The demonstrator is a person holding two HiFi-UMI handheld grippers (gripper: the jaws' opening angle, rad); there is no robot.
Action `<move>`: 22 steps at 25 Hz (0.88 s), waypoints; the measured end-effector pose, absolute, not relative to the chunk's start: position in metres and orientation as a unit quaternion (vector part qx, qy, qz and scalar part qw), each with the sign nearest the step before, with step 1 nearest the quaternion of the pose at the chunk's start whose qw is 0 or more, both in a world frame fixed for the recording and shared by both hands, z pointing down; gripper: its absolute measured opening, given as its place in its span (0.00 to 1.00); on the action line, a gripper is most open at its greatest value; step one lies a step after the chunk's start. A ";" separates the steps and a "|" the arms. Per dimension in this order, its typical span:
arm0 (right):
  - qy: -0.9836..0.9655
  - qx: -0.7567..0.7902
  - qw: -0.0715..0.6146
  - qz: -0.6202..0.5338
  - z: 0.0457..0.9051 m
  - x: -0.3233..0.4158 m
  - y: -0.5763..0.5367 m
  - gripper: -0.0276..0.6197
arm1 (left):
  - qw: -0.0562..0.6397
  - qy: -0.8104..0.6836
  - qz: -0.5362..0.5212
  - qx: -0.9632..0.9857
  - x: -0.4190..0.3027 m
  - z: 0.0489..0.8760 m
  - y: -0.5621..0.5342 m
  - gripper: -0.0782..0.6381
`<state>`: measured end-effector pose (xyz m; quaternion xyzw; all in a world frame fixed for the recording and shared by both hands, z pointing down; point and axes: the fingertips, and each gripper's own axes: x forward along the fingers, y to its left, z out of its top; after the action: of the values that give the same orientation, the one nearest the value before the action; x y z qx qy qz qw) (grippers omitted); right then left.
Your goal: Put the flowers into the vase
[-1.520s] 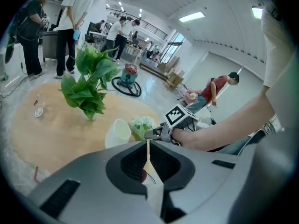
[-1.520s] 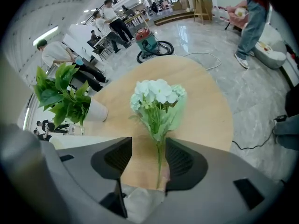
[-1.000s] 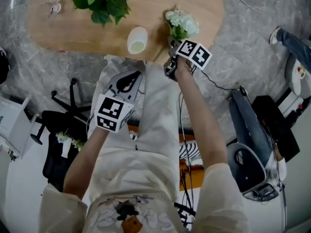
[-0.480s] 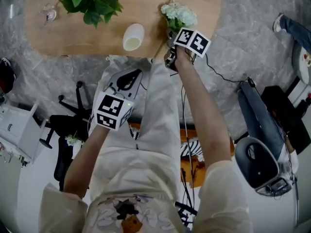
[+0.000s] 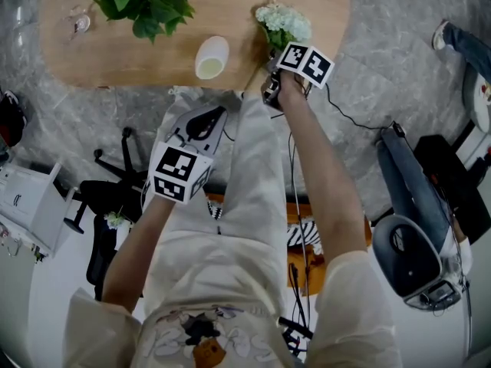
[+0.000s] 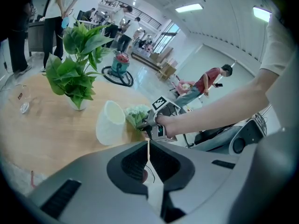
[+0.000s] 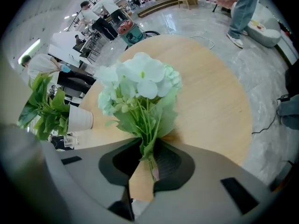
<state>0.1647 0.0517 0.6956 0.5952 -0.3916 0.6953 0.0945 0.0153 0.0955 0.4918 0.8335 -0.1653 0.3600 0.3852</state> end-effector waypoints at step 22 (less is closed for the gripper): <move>-0.543 0.556 0.119 0.618 0.664 0.143 0.040 0.07 | 0.378 -0.157 0.372 0.833 0.021 0.493 0.098 0.12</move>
<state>0.1433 0.0402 0.6642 0.5563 -0.5430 0.6176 0.1191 0.0211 0.0981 0.4928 0.8333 -0.1574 0.3719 0.3776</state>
